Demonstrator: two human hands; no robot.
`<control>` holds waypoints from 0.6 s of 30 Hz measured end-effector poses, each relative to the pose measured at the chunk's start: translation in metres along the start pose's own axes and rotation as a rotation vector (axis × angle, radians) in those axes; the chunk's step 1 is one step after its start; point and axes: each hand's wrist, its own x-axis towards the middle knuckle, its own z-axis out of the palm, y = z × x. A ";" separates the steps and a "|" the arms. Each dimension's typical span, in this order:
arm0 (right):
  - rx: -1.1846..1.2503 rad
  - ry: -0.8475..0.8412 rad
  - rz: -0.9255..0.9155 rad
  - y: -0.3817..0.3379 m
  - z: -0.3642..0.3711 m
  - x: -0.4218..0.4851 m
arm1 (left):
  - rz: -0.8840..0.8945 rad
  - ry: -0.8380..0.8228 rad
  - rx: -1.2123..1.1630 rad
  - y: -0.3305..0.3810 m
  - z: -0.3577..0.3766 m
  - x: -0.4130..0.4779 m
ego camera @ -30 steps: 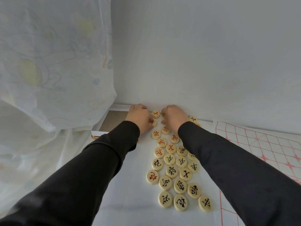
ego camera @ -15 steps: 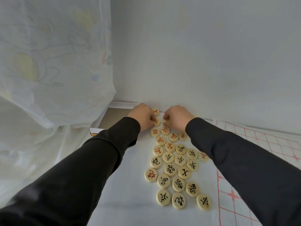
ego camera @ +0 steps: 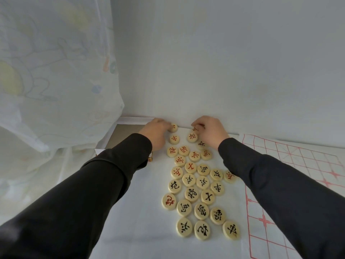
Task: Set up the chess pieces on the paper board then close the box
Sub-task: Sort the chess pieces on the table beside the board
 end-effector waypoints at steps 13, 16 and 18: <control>0.145 -0.080 0.132 0.043 -0.035 -0.024 | 0.039 -0.061 0.047 0.033 -0.009 -0.003; 0.271 -0.100 0.128 0.041 -0.031 -0.029 | 0.011 -0.100 0.006 0.038 -0.009 -0.008; 0.381 -0.128 0.156 0.038 -0.029 -0.033 | -0.021 -0.095 -0.046 0.040 -0.008 -0.011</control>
